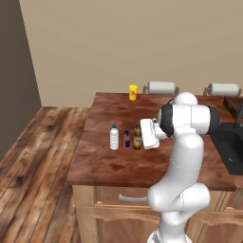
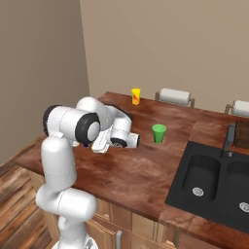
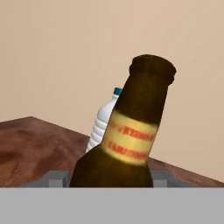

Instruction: Place the drinks on the dining counter in a tight cluster.

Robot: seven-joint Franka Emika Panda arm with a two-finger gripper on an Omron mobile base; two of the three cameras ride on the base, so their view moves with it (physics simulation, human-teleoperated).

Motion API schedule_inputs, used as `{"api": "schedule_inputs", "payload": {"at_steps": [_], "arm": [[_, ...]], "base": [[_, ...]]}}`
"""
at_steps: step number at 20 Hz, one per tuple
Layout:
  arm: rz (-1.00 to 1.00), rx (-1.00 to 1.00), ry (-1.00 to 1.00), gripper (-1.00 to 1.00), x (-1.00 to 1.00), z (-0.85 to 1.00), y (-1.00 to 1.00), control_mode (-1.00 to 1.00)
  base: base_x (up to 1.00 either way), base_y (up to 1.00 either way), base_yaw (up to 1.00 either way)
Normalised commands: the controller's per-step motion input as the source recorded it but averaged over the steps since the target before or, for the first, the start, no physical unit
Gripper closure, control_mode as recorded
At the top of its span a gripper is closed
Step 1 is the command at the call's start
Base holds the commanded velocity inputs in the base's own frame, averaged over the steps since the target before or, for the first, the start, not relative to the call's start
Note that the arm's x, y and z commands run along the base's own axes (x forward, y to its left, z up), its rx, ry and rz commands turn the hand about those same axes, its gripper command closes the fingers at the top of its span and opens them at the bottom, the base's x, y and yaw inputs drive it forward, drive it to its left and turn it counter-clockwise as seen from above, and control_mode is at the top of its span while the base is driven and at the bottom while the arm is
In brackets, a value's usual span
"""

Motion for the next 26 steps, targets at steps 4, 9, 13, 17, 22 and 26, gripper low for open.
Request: {"api": "schedule_inputs", "payload": {"at_steps": [4, 9, 13, 17, 22, 26], "arm": [[0.00, 0.00, 0.00, -1.00, 0.00, -0.19, -0.04, -1.00], [0.00, 0.00, 0.00, -1.00, -0.07, -0.13, -0.07, -1.00], [-0.01, 0.00, 0.00, -1.00, -0.18, -0.05, -0.05, -1.00], [-0.04, 0.00, 0.00, -1.00, -0.19, 0.00, -0.08, -1.00], [-0.07, 0.00, 0.00, -1.00, -0.20, 0.01, -0.23, -1.00], [-0.18, 0.00, 0.01, -1.00, -0.28, 0.18, -0.38, -1.00]], "base": [[0.00, 0.00, 0.00], [0.00, 0.00, 0.00], [0.00, 0.00, 0.00], [0.00, 0.00, 0.00], [0.00, 0.00, 0.00], [0.00, 0.00, 0.00]]}}
